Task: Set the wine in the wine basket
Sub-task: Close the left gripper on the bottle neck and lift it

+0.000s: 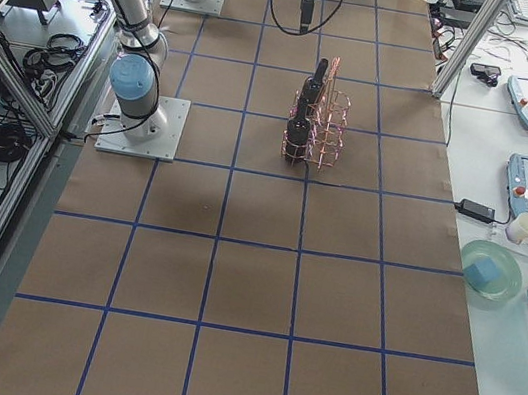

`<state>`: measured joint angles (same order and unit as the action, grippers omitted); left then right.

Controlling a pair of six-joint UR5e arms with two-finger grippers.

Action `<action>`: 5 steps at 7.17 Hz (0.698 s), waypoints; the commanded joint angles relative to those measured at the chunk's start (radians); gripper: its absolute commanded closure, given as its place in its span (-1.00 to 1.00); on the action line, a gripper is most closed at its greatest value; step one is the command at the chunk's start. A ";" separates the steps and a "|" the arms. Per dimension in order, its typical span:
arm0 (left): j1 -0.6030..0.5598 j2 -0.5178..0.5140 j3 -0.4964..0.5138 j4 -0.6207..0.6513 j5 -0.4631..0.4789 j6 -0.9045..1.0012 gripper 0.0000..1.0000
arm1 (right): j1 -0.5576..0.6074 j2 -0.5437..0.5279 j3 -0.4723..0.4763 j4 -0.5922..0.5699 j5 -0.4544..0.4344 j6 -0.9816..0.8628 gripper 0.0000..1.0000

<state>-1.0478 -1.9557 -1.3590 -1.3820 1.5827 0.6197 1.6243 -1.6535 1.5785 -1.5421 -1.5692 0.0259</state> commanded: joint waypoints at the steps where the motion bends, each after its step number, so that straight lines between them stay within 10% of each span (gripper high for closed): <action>1: 0.000 0.011 0.001 0.003 -0.001 -0.001 1.00 | -0.003 0.001 0.000 -0.001 -0.006 -0.006 -0.99; 5: -0.075 0.150 -0.130 -0.042 -0.013 -0.081 1.00 | -0.001 0.001 0.000 0.000 0.003 0.000 -0.99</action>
<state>-1.0947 -1.8708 -1.4118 -1.4130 1.5758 0.5756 1.6229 -1.6523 1.5785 -1.5421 -1.5685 0.0238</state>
